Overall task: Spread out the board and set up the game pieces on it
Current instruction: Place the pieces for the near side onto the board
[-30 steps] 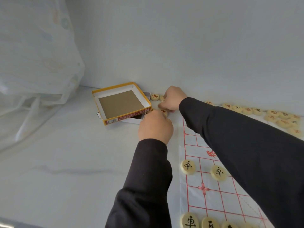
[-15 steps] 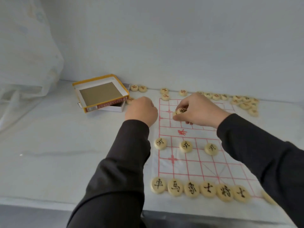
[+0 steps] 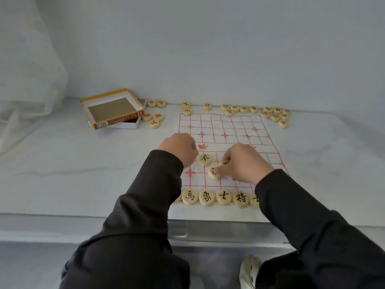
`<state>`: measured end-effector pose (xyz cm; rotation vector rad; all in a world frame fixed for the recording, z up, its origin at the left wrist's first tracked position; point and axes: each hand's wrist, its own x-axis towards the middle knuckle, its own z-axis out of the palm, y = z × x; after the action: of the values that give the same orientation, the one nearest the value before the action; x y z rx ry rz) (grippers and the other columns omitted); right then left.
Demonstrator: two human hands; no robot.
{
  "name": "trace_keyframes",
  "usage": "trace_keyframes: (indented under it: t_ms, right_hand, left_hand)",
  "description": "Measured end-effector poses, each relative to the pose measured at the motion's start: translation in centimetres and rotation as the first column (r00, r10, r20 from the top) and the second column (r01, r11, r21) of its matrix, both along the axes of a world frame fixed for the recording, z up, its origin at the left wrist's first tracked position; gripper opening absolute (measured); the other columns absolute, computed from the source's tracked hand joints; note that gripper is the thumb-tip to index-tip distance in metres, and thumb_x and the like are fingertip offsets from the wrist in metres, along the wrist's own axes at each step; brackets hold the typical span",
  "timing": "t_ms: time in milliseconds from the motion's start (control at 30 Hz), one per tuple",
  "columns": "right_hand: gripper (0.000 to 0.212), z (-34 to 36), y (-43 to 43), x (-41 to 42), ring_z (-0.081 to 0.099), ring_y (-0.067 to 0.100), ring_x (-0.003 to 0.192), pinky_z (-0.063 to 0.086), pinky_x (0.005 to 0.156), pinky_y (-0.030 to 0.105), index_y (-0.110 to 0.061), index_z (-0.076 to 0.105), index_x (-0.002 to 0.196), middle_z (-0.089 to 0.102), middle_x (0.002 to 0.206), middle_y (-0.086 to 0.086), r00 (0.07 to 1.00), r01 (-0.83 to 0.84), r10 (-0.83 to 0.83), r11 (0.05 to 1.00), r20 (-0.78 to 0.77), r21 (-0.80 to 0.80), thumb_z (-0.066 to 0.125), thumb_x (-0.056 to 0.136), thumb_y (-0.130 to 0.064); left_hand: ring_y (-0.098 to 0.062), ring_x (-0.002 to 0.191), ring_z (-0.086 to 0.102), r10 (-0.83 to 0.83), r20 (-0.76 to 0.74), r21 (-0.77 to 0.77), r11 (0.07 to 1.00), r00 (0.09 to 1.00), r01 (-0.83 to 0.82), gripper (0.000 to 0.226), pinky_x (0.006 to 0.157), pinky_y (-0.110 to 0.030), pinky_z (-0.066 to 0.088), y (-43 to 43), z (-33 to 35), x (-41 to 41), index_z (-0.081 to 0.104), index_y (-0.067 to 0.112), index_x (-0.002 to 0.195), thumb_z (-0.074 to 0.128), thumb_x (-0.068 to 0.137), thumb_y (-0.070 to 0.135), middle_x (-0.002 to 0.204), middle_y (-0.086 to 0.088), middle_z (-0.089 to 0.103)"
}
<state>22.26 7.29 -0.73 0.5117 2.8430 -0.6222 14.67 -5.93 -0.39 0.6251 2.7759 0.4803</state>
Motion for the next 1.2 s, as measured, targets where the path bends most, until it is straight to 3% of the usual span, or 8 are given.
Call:
trace_keyframes:
  t_ms: [133,233,467,733,967,1100,1200]
  right_hand:
    - [0.033,1.2,1.9,1.7,0.058,0.014,0.078,0.043,0.069,0.025,-0.013,0.067,0.099,0.065,0.09,0.001,0.996,0.05,-0.048,0.998,-0.078,0.029,0.068,0.081,-0.04]
    - [0.039,1.2,2.9,2.6,0.054,0.015,0.088,0.041,0.073,0.024,-0.016,0.061,0.11,0.06,0.098,-0.001,0.993,0.084,-0.079,0.995,-0.091,0.057,0.068,0.081,-0.042]
    - [0.027,0.4,3.2,3.1,0.057,0.018,0.096,0.046,0.082,0.027,-0.018,0.061,0.106,0.063,0.107,0.002,0.996,0.039,-0.034,0.998,-0.084,0.059,0.067,0.084,-0.033]
    - [0.034,-0.1,3.3,2.8,0.055,0.02,0.11,0.038,0.086,0.022,-0.024,0.06,0.12,0.057,0.124,0.001,0.995,-0.096,0.1,0.989,-0.025,0.116,0.066,0.087,-0.026]
    - [0.04,-0.2,2.7,1.8,0.053,0.018,0.111,0.036,0.085,0.023,-0.026,0.058,0.124,0.053,0.122,-0.002,0.982,-0.169,0.179,0.975,-0.055,0.145,0.067,0.085,-0.027]
    - [0.041,-0.3,1.9,1.4,0.054,0.019,0.11,0.043,0.092,0.029,-0.023,0.057,0.123,0.056,0.122,-0.003,0.977,-0.183,0.195,0.975,-0.092,0.125,0.068,0.084,-0.024]
    - [0.042,-0.6,1.3,1.2,0.054,0.019,0.111,0.044,0.093,0.03,-0.023,0.057,0.123,0.057,0.122,-0.003,0.973,-0.201,0.211,0.973,-0.088,0.116,0.069,0.084,-0.022]
  left_hand:
    - [-0.018,0.103,0.055,-0.13,0.029,-0.059,0.99,0.991,0.132,0.025,0.091,-0.028,0.043,0.9,-0.3,1.7,0.061,0.019,0.115,0.055,0.092,0.026,0.115,-0.002,0.059]
    - [-0.017,0.103,0.054,-0.194,0.024,-0.109,0.975,0.981,0.196,0.038,0.088,-0.028,0.043,1.6,-0.7,2.4,0.059,0.022,0.119,0.063,0.085,0.037,0.118,0.0,0.058]
    - [-0.019,0.096,0.057,-0.236,-0.037,-0.186,0.956,0.971,0.225,0.047,0.075,-0.025,0.043,3.3,-1.2,2.9,0.06,0.017,0.116,0.068,0.078,0.045,0.11,-0.003,0.062]
    - [-0.016,0.085,0.051,-0.286,-0.068,-0.232,0.936,0.956,0.264,0.042,0.079,-0.027,0.046,4.0,-1.6,3.0,0.059,0.018,0.116,0.066,0.082,0.041,0.106,-0.003,0.062]
    - [-0.009,0.08,0.046,-0.265,-0.042,-0.133,0.957,0.963,0.258,0.037,0.075,-0.021,0.04,-0.8,-0.3,1.2,0.06,0.026,0.112,0.069,0.079,0.041,0.089,0.01,0.052]
    - [-0.004,0.063,0.042,-0.195,-0.081,-0.067,0.98,0.978,0.189,0.034,0.057,-0.015,0.032,-3.7,0.6,-0.3,0.062,0.028,0.111,0.069,0.079,0.041,0.071,0.015,0.045]
    - [-0.006,0.071,0.042,-0.23,-0.132,-0.093,0.971,0.964,0.219,0.036,0.059,-0.015,0.03,-4.0,0.5,-0.4,0.061,0.03,0.113,0.068,0.079,0.042,0.079,0.014,0.045]
